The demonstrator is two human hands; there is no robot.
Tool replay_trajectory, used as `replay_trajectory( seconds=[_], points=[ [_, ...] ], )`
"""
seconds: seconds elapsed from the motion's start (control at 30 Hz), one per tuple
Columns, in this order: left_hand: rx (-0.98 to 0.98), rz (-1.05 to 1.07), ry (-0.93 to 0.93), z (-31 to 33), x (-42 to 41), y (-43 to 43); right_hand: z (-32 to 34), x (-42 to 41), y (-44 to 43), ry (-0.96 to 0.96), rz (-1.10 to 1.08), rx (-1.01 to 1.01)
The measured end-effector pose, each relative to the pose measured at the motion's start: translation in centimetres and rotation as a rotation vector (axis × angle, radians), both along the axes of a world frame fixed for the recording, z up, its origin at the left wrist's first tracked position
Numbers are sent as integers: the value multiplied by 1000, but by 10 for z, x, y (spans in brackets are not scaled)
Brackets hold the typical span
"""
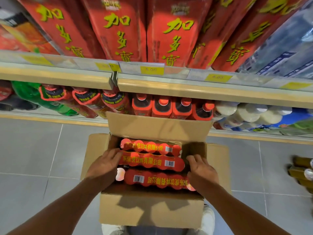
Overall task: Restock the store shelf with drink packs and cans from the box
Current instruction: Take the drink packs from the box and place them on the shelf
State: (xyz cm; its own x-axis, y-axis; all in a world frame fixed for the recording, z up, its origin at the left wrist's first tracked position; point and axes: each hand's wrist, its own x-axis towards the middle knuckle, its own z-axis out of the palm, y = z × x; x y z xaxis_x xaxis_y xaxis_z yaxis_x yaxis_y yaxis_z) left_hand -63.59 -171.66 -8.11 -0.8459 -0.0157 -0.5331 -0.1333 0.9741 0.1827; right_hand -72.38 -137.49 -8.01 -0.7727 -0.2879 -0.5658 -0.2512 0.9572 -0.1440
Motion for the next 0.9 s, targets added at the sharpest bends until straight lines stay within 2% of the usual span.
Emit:
replay_trajectory(
  seconds=[0.17, 0.27, 0.33, 0.47, 0.57, 0.73, 0.9],
  points=[
    [-208, -246, 2, -34, -5, 11, -38, 10, -32, -82, 70, -22],
    [-206, -191, -8, -57, -1, 12, -56, 12, -46, -155, 34, 5],
    [-222, -158, -79, -67, -7, 11, -63, 10, -52, -162, 24, 32],
    [-267, -171, -195, -76, -28, 14, -73, 2, -58, -187, 7, 89],
    [-282, -163, -202, -79, -34, 15, -75, 0, -61, -190, -19, 108],
    [-227, -170, -180, -61, -35, 13, -57, -2, -61, -234, -52, 109],
    [-134, -114, -179, -7, -42, 9, 2, -15, -57, -237, -28, 92]
  ],
)
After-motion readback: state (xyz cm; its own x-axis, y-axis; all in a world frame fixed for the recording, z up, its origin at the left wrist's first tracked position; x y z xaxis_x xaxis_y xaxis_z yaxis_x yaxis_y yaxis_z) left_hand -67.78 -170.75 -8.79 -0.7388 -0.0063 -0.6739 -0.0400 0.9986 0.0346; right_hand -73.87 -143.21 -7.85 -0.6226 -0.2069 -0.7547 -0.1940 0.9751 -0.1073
